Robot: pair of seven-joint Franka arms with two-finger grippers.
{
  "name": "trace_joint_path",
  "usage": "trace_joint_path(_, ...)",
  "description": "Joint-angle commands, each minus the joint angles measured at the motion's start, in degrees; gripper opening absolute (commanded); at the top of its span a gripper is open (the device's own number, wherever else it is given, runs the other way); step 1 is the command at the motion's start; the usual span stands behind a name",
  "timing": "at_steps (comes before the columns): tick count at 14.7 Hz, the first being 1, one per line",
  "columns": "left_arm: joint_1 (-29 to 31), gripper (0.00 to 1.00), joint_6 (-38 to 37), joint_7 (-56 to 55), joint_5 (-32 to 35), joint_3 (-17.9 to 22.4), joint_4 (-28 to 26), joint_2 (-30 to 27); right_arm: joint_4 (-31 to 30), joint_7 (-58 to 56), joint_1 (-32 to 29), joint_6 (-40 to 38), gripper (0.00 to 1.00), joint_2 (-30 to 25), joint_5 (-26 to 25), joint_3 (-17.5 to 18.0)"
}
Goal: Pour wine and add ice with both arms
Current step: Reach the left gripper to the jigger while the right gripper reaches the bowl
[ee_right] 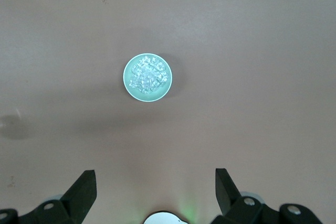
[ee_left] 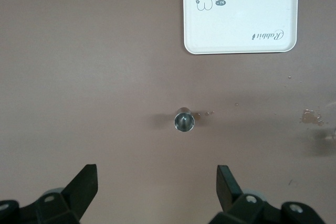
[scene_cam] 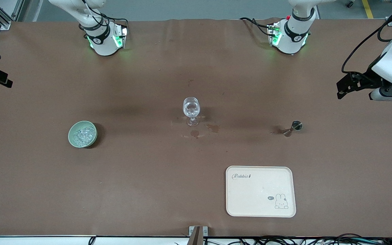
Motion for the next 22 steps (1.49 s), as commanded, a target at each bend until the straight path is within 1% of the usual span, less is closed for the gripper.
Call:
trace_joint_path(1,0.2,1.00,-1.5,-0.4,0.3,-0.2,0.9,-0.1,-0.3,-0.8,-0.9,-0.4,1.00,-0.8,-0.1,0.6)
trace_joint_path(2,0.3,1.00,-1.5,-0.4,0.2,-0.2,1.0,0.5,-0.3,-0.8,-0.9,-0.4,1.00,-0.8,-0.1,0.6)
trace_joint_path(4,0.4,1.00,-1.5,0.2,0.3,-0.1,3.2,3.2,-0.3,-0.8,-0.9,-0.2,1.00,-0.8,-0.1,0.6)
trace_joint_path(7,1.5,1.00,-1.4,0.8,0.9,0.1,6.7,11.8,-1.3,-1.1,-0.5,0.8,1.00,-0.8,-0.1,0.6)
trace_joint_path(8,2.5,1.00,-1.4,0.8,0.5,0.1,7.2,14.3,-2.9,-1.1,-0.5,1.5,1.00,-0.8,-0.1,0.6)
trace_joint_path(9,3.3,1.00,-1.1,0.7,0.1,0.1,7.2,16.6,-5.4,-1.1,-0.5,3.7,1.00,-0.8,-0.1,0.6)
trace_joint_path(12,5.6,1.00,0.3,-1.1,-5.4,0.1,7.2,22.9,-13.0,-1.6,-0.4,11.0,1.00,-0.8,-0.1,0.8)
trace_joint_path(13,6.6,1.00,2.1,-3.1,-6.7,0.1,6.9,24.6,-16.1,-1.7,-0.4,13.9,1.00,-0.8,0.0,0.9)
trace_joint_path(15,6.7,1.00,4.4,-10.6,-7.6,0.1,6.7,28.8,-22.2,-1.8,-0.1,20.7,1.00,-0.8,0.0,0.9)
trace_joint_path(16,6.5,1.00,5.4,-14.3,-8.4,0.1,6.6,30.9,-25.2,-1.8,-0.1,24.2,1.00,-0.8,0.0,0.9)
trace_joint_path(18,6.5,1.00,7.0,-20.5,-13.4,0.1,6.4,34.9,-32.6,-1.8,0.0,32.6,1.00,-0.7,0.0,1.1)
trace_joint_path(20,7.0,0.98,7.3,-21.9,-16.5,0.1,6.4,38.1,-39.7,-1.8,1.1,41.2,1.00,-0.6,-0.1,1.1)
trace_joint_path(22,8.1,0.93,7.1,-24.1,-18.4,0.1,6.3,40.5,-44.5,-1.8,1.3,49.1,1.00,0.4,-0.1,1.2)
